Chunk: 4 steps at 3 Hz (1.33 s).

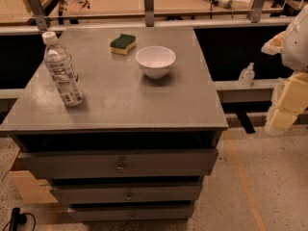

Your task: Place blue plastic bottle into white bowl

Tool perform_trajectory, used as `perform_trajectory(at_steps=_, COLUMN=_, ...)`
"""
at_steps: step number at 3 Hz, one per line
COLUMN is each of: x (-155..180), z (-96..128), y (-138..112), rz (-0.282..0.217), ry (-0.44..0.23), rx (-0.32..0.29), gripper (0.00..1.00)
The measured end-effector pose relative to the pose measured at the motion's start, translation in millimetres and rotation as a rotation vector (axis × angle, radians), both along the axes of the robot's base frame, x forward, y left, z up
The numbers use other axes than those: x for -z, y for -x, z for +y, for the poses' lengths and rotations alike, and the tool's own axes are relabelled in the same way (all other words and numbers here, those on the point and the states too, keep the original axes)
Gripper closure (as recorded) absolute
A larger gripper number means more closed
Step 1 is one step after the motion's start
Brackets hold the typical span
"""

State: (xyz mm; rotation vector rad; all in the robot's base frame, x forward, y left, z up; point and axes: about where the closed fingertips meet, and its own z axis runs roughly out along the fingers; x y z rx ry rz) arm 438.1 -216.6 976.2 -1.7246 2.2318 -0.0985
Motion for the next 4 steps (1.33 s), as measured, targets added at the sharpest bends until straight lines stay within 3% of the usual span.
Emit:
perform_trajectory(at_steps=1, x=0.0, z=0.0, y=0.0, rz=0.000, ry=0.000, rx=0.000, gripper=0.00)
perform_trajectory(at_steps=2, x=6.3, z=31.9, y=-9.9, rz=-0.014, ry=-0.107, rx=-0.031, gripper=0.00)
perform_trajectory(at_steps=4, x=21.3, z=145.3, y=-47.5, rz=-0.032, ry=-0.405, rx=-0.116, gripper=0.00)
